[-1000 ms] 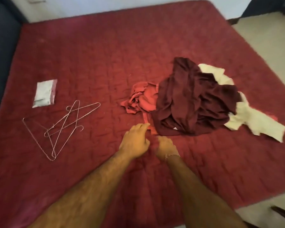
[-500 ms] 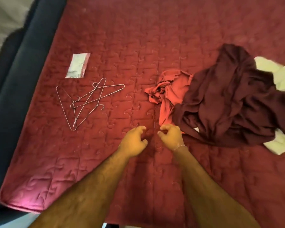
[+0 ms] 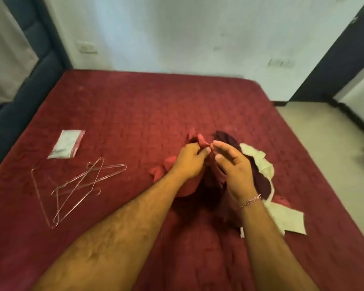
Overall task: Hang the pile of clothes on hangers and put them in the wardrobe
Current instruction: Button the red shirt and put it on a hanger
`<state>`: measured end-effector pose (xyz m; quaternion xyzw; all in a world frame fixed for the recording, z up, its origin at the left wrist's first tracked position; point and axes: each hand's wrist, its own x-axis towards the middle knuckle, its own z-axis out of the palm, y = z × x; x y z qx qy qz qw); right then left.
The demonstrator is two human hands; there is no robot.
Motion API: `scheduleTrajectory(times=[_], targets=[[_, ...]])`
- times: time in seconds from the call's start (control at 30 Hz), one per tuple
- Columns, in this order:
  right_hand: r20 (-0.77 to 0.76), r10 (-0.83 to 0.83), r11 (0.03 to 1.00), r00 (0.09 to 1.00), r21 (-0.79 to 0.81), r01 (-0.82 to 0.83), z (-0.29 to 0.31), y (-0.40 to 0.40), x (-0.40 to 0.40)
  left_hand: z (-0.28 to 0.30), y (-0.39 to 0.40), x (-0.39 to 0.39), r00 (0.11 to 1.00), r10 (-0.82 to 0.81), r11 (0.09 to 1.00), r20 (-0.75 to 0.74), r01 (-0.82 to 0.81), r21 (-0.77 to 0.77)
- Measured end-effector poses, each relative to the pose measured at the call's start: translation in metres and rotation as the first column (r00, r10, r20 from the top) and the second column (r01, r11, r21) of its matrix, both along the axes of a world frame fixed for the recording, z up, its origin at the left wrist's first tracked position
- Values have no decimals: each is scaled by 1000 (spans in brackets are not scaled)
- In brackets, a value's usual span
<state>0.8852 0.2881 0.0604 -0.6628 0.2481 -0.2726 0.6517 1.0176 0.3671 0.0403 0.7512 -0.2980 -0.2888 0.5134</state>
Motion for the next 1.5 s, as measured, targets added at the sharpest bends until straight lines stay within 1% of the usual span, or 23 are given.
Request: scheduleTrajectory(times=[0.07,0.17,0.3,0.43,0.5,0.57,0.63,0.7,0.77,0.83,0.87,0.9,0.93,1.0,1.03,1.07,1.1,1.17,1.23,1.3,1.4,1.47,1.5], targets=[[-88,-65,954,994,-297,36,28,5,4,47,-1,13,995,47,991,-86,-57,-117],[-222,-284,754,933,-652,74,60,21,18,124,15,31,974,46,951,-220,-110,-288],[-234,-533,602,813,-780,170,114,53,43,214,67,68,967,8,909,-254,-113,-401],[-406,-615,498,676,-865,-65,165,80,64,277,123,117,962,113,855,-250,-222,-469],[-420,-656,479,627,-874,-85,190,93,73,308,154,141,936,196,795,-292,-326,-512],[-399,-539,609,742,-793,17,213,106,80,331,183,165,912,243,745,-330,-393,-539],[-243,-357,814,902,-555,173,237,133,89,345,209,187,909,247,738,-337,-401,-543],[-95,-126,939,987,-332,88,259,170,95,349,225,202,915,248,762,-317,-386,-520],[-126,199,929,972,-291,-227,274,208,108,348,237,212,894,278,772,-352,-426,-472],[-236,503,790,831,-263,-553,283,241,124,345,245,215,856,288,777,-429,-471,-417],[-270,551,734,790,-293,-613,285,249,132,343,247,213,852,273,795,-447,-461,-393],[-270,508,718,818,-393,-575,285,254,146,339,250,214,871,245,828,-426,-417,-376],[-237,372,701,897,-562,-439,285,253,159,336,253,213,905,204,864,-373,-346,-367],[-72,6,479,997,-876,-66,288,248,179,330,263,213,968,87,923,-236,-168,-347],[-18,-60,358,998,-934,4,289,245,186,331,268,214,986,8,939,-167,-64,-337],[-34,-52,297,998,-955,-17,290,240,190,333,274,215,992,-67,943,-103,30,-331],[-80,-10,296,997,-952,-73,291,237,193,336,279,217,989,-139,937,-42,118,-328],[-125,72,354,990,-924,-143,292,239,200,344,290,218,960,-276,915,50,278,-291],[-68,140,491,988,-862,-128,300,244,204,354,300,213,903,-403,879,151,428,-212],[-45,116,591,992,-800,-105,311,242,201,364,306,209,820,-460,857,340,510,-73],[-95,69,609,993,-785,-117,316,230,192,368,310,215,668,-413,895,619,424,139],[-22,111,712,994,-695,-95,317,222,186,360,312,224,578,-377,923,724,296,244],[28,119,780,993,-622,-76,316,216,185,352,314,230,579,-375,927,724,243,286]])
